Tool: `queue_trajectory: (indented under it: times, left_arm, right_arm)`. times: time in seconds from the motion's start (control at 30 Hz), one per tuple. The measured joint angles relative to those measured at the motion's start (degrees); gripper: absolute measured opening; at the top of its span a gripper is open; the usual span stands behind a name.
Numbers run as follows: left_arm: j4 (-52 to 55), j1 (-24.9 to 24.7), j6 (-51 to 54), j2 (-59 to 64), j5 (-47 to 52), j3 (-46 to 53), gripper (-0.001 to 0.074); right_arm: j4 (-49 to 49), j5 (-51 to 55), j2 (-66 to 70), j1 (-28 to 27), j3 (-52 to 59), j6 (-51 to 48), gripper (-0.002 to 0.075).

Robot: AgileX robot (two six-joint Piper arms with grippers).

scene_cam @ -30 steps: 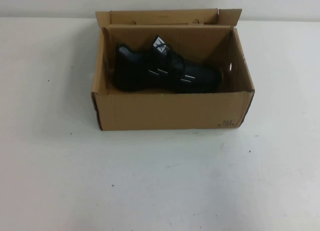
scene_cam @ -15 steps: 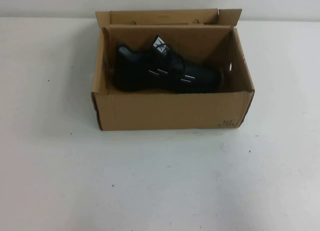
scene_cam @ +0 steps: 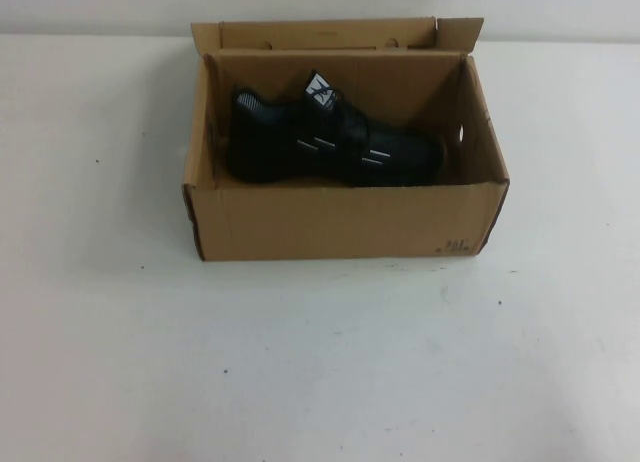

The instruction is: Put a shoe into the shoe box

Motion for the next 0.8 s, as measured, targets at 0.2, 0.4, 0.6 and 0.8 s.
queue_trajectory:
  times: [0.2,0.4,0.6,0.8]
  left_arm:
    - [0.0,0.0,0.0,0.0,0.0,0.0,-0.0001]
    - [0.0,0.0,0.0,0.0,0.0,0.0,-0.0001]
    - [0.0,0.0,0.0,0.0,0.0,0.0,-0.0001]
    - [0.0,0.0,0.0,0.0,0.0,0.0,-0.0001]
  right_arm:
    - [-1.24,9.49,-2.63,0.0,0.51,1.0,-0.0017]
    - [-1.27,11.13,-3.36,0.0,0.51,1.66,-0.0017]
    - [-0.75,11.25,-3.36,0.0,0.51,1.75,-0.0017]
    - [-0.67,11.34,-3.36,0.0,0.51,1.86,-0.0017]
